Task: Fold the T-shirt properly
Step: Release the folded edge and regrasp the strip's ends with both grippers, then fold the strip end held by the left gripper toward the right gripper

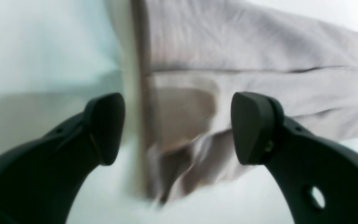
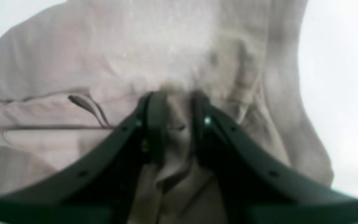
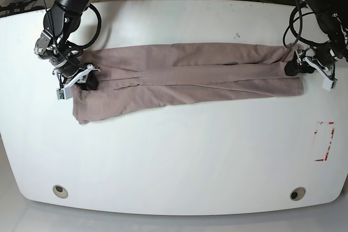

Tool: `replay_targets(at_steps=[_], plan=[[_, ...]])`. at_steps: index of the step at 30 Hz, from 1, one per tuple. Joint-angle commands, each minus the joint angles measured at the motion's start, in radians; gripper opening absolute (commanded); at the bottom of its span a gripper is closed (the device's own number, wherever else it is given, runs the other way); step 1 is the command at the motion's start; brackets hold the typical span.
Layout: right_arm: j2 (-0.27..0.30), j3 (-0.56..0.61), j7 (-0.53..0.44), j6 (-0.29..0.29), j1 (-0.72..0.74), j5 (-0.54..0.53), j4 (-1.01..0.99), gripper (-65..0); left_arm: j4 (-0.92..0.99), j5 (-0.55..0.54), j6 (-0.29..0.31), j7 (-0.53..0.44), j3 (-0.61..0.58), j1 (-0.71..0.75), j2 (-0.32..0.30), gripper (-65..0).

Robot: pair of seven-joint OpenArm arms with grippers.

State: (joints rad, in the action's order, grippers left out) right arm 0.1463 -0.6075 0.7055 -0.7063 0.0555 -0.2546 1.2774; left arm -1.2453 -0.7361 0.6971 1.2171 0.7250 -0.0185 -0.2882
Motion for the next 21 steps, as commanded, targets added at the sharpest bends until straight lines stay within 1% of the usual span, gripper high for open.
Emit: replay_targets(at_steps=[1,4,5,6,8,9,11,13,17,20,21], plan=[[-0.011,0.002,0.058,0.008,-0.009,0.047,0.002,-51.2,0.022,-0.012,0.001,-0.001,-0.051,-0.027,-0.001,-15.1],[-0.017,0.002,0.058,0.008,-0.009,0.047,0.002,-51.2,0.017,-0.012,0.001,0.000,-0.092,-0.027,0.002,-15.8],[-0.017,0.002,0.058,0.008,-0.009,0.047,0.002,-51.2,0.017,-0.012,0.001,0.000,-0.098,-0.027,0.002,-17.8],[-0.017,0.002,0.058,0.008,-0.009,0.047,0.002,-51.2,0.022,-0.012,0.001,0.000,-0.106,-0.027,0.002,-23.1],[-0.017,0.001,0.058,0.008,-0.009,0.047,0.003,-51.2,0.022,-0.012,0.001,0.002,-0.104,-0.025,0.004,-39.2],[-0.018,0.001,0.058,0.008,-0.009,0.047,0.003,-51.2,0.020,-0.012,0.001,0.002,-0.104,-0.025,0.004,-48.5],[-0.018,0.001,0.058,0.008,-0.010,0.047,0.003,-51.2,0.014,-0.010,0.001,0.002,-0.104,-0.024,0.004,-57.4],[-0.018,0.001,0.058,0.008,-0.010,0.047,0.003,-51.2,-0.007,-0.012,0.001,0.002,-0.104,-0.002,0.002,-58.2],[-0.018,0.001,0.058,0.008,-0.010,0.047,0.003,-51.2,-0.212,-0.004,0.001,0.002,-0.109,0.045,0.005,-58.5],[-0.018,0.001,0.058,0.008,-0.010,0.047,0.003,-51.2,-0.382,-0.006,0.001,0.002,-0.115,0.087,0.045,-58.5],[-0.018,0.001,0.058,0.008,-0.012,0.047,0.003,-51.2,-0.456,-0.007,0.001,0.002,-0.140,0.104,0.057,-58.5]])
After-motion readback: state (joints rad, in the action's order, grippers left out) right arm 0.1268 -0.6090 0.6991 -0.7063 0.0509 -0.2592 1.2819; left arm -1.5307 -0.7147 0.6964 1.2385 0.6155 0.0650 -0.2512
